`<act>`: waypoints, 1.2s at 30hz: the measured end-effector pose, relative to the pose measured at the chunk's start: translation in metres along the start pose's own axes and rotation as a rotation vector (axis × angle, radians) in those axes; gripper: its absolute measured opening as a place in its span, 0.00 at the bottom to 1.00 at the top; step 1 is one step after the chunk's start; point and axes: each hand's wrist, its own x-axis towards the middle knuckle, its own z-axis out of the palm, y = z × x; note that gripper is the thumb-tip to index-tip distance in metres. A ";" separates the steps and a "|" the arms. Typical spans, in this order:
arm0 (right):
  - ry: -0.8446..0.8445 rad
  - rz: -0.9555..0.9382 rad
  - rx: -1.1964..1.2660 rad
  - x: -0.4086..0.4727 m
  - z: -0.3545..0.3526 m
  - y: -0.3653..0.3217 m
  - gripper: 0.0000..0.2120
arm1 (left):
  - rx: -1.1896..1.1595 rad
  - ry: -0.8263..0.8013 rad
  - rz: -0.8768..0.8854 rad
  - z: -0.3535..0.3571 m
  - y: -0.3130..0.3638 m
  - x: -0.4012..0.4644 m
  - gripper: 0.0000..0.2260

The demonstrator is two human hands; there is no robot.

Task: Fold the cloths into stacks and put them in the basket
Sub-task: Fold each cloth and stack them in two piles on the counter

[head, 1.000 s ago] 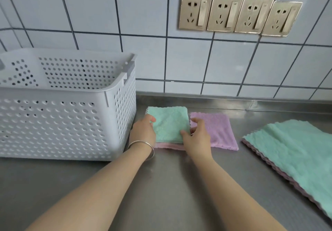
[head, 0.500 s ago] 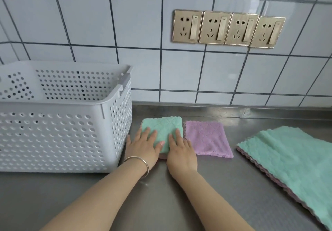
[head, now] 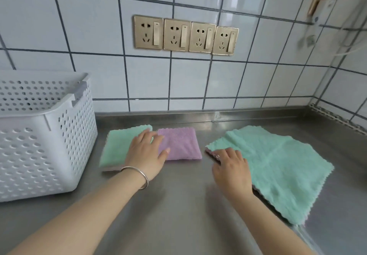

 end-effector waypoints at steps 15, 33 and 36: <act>-0.150 0.125 -0.247 -0.070 -0.050 0.115 0.19 | -0.100 -0.301 0.445 0.070 0.188 -0.010 0.19; -0.255 0.191 0.086 -0.048 -0.064 0.155 0.08 | -0.215 -0.177 0.272 0.099 0.193 0.028 0.19; -0.324 0.160 0.063 -0.045 -0.093 0.160 0.17 | -0.222 -0.106 0.209 0.098 0.191 0.034 0.18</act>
